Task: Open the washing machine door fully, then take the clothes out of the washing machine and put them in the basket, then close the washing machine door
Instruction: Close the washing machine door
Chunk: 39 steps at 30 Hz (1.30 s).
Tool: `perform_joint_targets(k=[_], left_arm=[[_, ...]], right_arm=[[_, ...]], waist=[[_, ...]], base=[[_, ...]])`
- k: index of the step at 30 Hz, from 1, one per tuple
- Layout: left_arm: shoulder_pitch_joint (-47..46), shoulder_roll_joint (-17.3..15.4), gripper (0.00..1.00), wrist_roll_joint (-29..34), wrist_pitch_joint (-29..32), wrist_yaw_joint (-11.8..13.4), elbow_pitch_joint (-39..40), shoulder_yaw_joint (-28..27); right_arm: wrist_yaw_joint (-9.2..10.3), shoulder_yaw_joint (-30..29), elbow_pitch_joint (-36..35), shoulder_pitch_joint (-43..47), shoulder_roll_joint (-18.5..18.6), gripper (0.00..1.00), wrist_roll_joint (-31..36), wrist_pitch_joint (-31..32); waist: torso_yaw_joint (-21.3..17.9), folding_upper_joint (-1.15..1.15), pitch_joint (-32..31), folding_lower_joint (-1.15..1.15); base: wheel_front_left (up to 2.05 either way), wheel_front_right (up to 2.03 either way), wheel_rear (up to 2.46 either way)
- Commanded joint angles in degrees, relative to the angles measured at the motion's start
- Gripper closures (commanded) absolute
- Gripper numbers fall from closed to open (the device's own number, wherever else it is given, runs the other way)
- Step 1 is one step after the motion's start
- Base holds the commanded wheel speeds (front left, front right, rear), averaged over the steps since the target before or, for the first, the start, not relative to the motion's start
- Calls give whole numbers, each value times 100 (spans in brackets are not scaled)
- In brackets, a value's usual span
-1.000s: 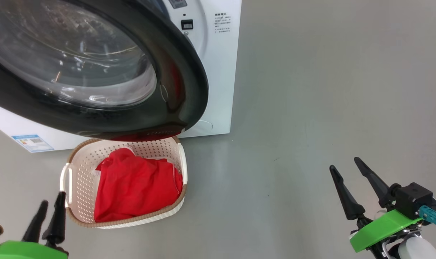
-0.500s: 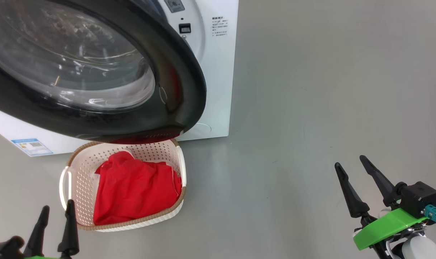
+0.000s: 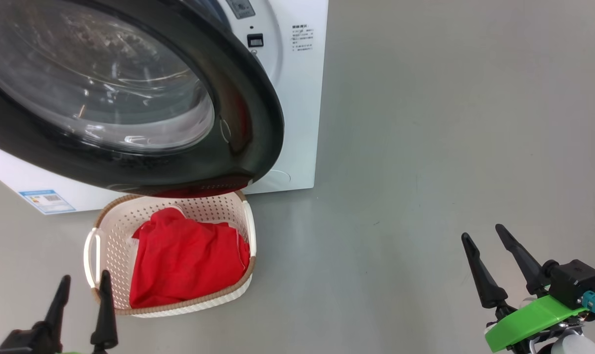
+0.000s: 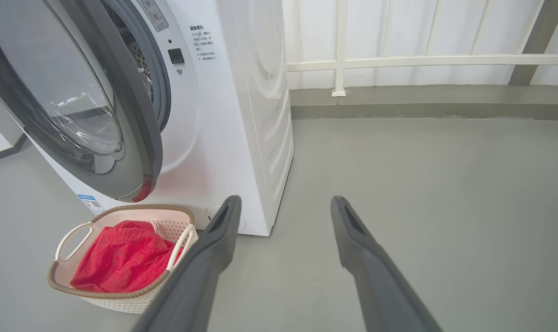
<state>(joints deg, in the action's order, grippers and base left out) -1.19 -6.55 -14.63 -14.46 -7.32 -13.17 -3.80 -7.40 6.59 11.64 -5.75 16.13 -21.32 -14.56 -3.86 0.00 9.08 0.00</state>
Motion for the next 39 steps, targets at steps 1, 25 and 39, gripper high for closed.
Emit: perform_joint_targets(k=[1,25,39], left_arm=[[-4,-40,0,114,-53,-17,136,-201],[-96,55,0,258,-53,-17,130,-96],[-351,261,0,308,-53,-17,170,122]], right_arm=[[-9,82,-142,61,59,0,25,-44],[-9,380,-229,-276,73,100,-75,-44],[-9,1169,-128,-1401,-84,100,-175,-44]], waist=[[-1,0,-14,0],[281,0,59,0],[985,0,337,0]], base=[[0,0,0],[0,0,0],[0,0,0]])
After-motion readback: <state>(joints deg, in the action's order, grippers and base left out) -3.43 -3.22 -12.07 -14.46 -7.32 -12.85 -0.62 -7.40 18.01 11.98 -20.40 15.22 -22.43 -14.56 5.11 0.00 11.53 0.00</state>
